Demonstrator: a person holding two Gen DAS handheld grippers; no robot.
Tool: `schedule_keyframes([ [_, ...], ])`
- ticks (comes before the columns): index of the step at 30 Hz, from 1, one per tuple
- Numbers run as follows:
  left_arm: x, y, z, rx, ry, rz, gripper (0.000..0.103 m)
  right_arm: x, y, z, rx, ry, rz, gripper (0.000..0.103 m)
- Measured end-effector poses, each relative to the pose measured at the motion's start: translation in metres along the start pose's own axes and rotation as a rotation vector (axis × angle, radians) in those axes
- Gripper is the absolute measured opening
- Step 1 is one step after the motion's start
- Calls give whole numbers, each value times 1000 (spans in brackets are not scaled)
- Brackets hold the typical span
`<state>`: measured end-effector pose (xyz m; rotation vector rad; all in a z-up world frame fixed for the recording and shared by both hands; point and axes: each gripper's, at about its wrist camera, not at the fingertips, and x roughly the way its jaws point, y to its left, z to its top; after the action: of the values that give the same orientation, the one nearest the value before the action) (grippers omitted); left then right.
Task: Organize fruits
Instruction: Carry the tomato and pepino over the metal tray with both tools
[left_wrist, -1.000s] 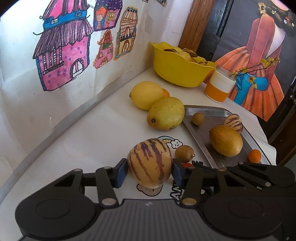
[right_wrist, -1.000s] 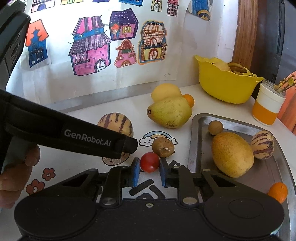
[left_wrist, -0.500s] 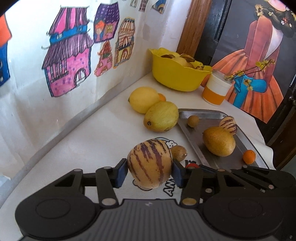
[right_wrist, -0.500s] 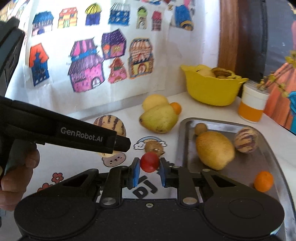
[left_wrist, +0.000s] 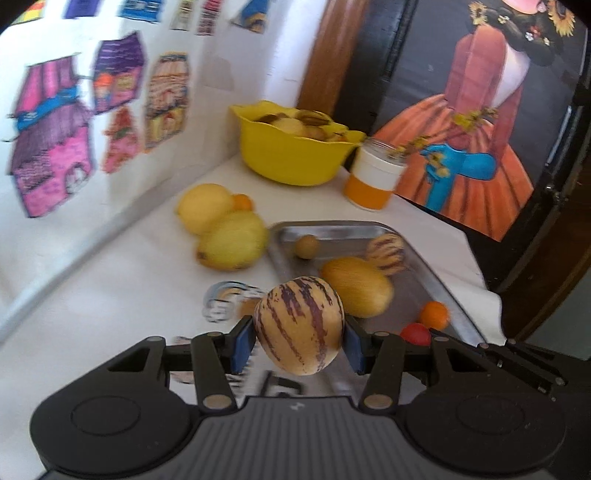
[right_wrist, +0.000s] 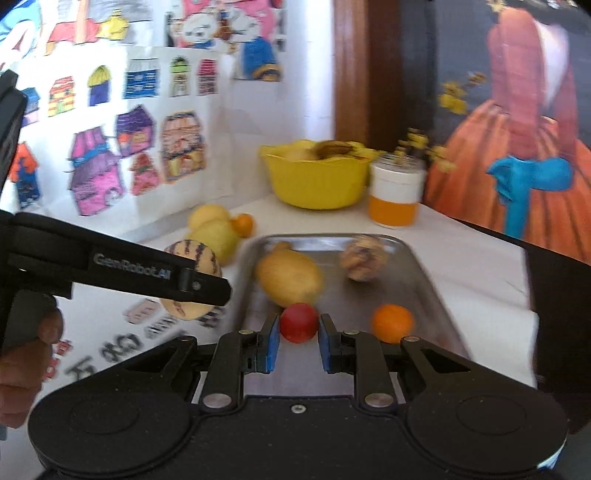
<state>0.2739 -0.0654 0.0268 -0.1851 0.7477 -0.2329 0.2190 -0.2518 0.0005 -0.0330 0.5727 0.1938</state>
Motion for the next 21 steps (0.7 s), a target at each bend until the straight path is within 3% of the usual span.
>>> schedule_keyframes([
  [9,28,-46,-10,49,54,-67,55,2,-44,-17,84,34,-70,24],
  [21,48,-66,-16,90,96,-58,55,9,-52,-25,111,48,-69,24],
])
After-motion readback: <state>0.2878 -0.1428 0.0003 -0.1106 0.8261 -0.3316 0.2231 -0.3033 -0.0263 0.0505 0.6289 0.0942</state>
